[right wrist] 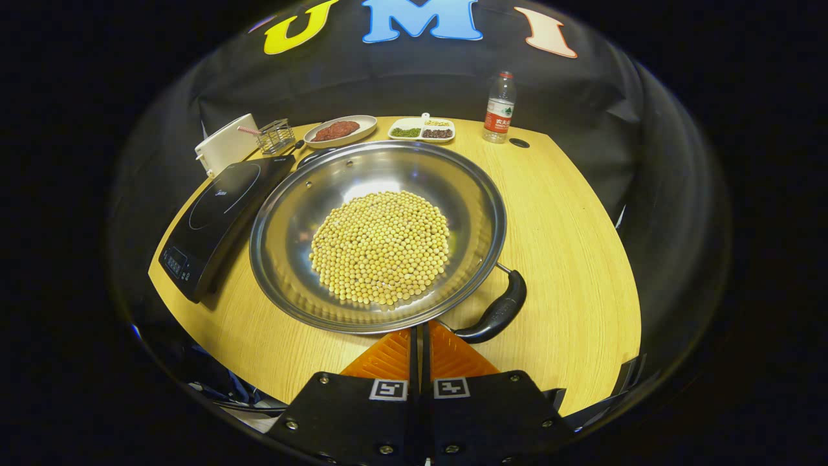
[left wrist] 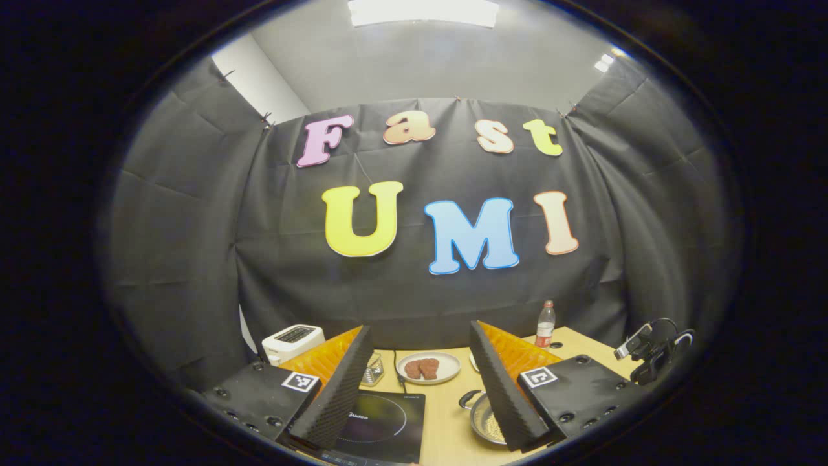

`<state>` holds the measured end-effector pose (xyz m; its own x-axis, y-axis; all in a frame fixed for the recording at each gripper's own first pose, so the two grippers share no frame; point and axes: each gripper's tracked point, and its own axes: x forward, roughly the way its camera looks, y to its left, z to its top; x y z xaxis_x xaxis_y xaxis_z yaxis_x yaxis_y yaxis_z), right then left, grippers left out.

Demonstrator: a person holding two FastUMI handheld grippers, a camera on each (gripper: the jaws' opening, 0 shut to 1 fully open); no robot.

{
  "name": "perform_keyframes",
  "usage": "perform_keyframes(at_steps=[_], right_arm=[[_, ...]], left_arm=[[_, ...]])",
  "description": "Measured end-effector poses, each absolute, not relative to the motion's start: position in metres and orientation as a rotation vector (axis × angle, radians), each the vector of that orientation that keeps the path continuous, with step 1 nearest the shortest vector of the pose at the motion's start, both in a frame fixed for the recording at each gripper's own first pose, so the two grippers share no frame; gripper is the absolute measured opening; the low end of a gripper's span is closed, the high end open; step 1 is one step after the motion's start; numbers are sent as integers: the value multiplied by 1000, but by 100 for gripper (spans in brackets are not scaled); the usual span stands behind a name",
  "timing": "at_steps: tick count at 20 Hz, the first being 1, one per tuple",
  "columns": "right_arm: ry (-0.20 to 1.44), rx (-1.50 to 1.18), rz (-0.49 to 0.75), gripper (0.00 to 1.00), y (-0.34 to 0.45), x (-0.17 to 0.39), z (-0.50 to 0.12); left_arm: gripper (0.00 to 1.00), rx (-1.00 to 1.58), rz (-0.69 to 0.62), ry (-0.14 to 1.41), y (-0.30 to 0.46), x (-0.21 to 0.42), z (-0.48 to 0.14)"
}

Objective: First push the handle of the pot to place it horizontally, then grasp the pot with both hands and set it on the induction cooktop.

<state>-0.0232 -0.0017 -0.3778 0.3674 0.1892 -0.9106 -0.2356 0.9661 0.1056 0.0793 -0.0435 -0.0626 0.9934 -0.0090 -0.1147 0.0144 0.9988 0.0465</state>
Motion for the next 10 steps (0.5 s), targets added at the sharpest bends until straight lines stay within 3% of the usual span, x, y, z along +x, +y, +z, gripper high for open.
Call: perform_keyframes(at_steps=[10], right_arm=[[1150,-19,228,1,-41,8,-388]], left_arm=[[100,61,-10,121,-73,88,-67]])
